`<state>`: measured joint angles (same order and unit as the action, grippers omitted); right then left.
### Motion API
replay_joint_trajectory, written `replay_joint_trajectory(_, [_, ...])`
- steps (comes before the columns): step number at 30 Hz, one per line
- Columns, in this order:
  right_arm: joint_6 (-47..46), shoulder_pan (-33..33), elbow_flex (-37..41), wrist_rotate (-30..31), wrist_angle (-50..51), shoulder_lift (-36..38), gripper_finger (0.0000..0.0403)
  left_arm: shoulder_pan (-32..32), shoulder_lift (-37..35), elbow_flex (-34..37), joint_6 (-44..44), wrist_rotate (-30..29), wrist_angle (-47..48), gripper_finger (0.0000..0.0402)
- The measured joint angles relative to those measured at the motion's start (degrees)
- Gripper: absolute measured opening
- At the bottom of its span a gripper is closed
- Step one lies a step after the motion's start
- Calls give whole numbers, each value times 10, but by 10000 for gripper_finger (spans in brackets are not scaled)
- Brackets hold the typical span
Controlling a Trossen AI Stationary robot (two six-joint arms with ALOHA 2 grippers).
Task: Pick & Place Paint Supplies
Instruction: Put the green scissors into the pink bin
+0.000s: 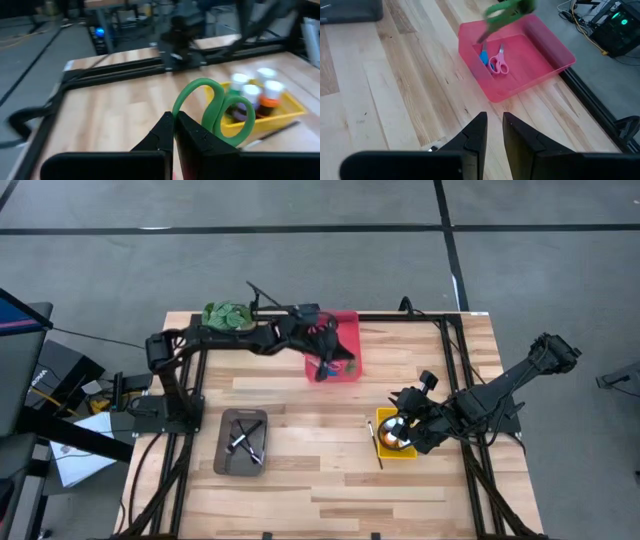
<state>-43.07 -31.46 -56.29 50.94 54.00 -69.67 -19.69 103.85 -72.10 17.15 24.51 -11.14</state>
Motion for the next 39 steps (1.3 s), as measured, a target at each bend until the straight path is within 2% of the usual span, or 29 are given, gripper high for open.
replay_joint_trajectory(6, [-4, 0, 0, 0, 0, 0, 56, -62, 0, 0, -60, -17, -17, 0])
replay_joint_trajectory(9, [-4, 0, 0, 0, 0, 0, 56, -76, 0, 0, -99, -67, -19, 0])
replay_joint_trajectory(14, [-5, 0, 0, 0, 0, 0, 56, -77, 2, 0, -175, -188, -14, 0])
replay_joint_trajectory(22, [-5, 0, 0, 0, -2, 0, 56, -88, 30, 0, -296, -274, 21, 0])
replay_joint_trajectory(39, [-4, 0, 0, 1, -3, 0, 56, -91, 80, 0, -355, -278, 73, 0])
